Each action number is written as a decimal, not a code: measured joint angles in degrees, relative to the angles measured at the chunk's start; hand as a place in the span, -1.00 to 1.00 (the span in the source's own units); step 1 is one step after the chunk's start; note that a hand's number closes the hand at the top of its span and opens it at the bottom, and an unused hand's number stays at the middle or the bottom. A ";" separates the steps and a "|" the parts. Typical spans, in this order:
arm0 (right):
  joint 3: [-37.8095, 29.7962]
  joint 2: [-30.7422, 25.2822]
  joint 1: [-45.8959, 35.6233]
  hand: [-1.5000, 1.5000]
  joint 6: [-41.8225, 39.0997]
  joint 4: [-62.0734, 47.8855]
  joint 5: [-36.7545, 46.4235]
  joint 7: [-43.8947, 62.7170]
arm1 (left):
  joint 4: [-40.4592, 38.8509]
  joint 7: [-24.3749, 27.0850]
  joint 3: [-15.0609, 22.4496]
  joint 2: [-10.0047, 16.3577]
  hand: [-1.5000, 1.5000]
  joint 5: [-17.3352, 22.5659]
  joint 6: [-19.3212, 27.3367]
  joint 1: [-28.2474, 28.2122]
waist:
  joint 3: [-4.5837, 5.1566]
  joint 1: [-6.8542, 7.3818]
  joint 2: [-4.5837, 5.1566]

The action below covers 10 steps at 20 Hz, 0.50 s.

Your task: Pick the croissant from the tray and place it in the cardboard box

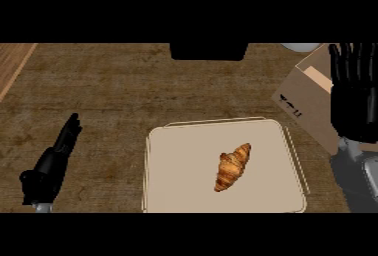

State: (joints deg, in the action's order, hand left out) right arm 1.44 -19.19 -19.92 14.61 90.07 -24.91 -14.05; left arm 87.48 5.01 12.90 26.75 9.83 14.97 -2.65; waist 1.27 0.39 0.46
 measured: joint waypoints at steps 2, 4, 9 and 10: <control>1.28 -0.72 0.23 -1.00 4.85 2.78 3.77 3.05 | -0.24 0.50 -0.33 0.44 0.00 -0.13 -0.89 1.09 | -0.41 -0.66 -0.37; 2.13 -2.55 1.35 -1.00 9.95 4.74 8.64 5.85 | 0.26 1.33 -0.30 1.51 0.00 -0.81 -1.87 2.27 | -0.52 -2.06 -0.95; 3.81 -10.85 9.16 -1.00 17.62 4.12 21.39 13.35 | 2.14 2.21 -0.41 3.98 0.00 -1.87 -3.79 5.03 | -0.22 -7.05 -1.88; 4.50 -12.08 11.16 -1.00 19.01 4.64 23.85 15.05 | 2.47 2.15 -0.37 4.28 0.00 -1.85 -4.23 5.39 | -0.27 -7.44 -1.97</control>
State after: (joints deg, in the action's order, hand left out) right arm 5.94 -31.27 -8.76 33.61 94.71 -1.06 1.00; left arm 89.95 7.16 12.53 31.03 7.98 10.75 2.74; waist 1.00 -7.05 -1.50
